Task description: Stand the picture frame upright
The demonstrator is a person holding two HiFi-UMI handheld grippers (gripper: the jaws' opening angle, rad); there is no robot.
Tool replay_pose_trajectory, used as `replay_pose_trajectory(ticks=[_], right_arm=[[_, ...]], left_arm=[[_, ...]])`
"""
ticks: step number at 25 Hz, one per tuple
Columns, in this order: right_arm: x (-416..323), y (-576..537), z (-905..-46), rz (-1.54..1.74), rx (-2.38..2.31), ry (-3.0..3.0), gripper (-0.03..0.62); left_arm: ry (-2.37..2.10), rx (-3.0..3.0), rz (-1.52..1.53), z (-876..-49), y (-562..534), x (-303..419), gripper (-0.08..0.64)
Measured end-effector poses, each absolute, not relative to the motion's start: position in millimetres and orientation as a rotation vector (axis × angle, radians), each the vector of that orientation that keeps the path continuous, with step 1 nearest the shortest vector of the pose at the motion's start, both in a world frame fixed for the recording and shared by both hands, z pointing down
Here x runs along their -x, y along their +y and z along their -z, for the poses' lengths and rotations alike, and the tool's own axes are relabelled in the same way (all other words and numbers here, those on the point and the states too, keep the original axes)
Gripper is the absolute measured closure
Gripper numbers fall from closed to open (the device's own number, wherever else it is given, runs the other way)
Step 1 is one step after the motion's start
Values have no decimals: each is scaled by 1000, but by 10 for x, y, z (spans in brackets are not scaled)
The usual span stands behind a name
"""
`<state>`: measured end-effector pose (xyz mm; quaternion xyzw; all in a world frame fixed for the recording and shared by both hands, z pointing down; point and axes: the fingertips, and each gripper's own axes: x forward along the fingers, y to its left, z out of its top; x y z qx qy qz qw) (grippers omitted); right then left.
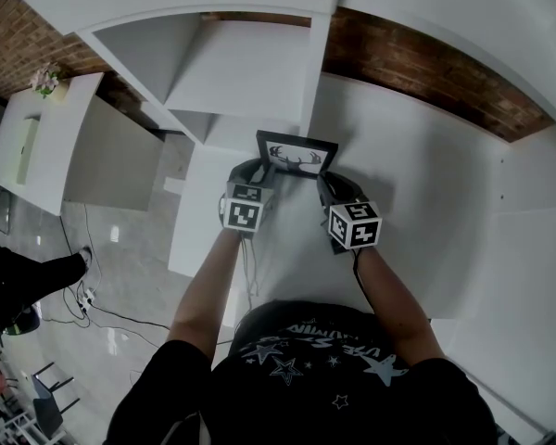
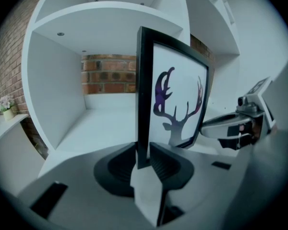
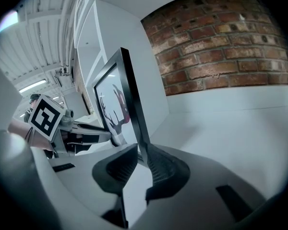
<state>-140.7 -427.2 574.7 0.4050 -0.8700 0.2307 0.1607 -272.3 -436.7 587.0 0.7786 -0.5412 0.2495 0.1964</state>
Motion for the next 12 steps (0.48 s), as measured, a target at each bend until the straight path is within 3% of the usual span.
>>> replay_pose_trajectory(ticks=[5,12], right_arm=[[1412,-4275,-5743,-648,-1132,-2485,532],[1362,-4212,-5739,-669,-1136,-2469,465]], left_arm=[[-1475,-2184,-690,-5915,-4337,2688,462],[-1475,-2153,-722,-5944,-4201,2727,423]])
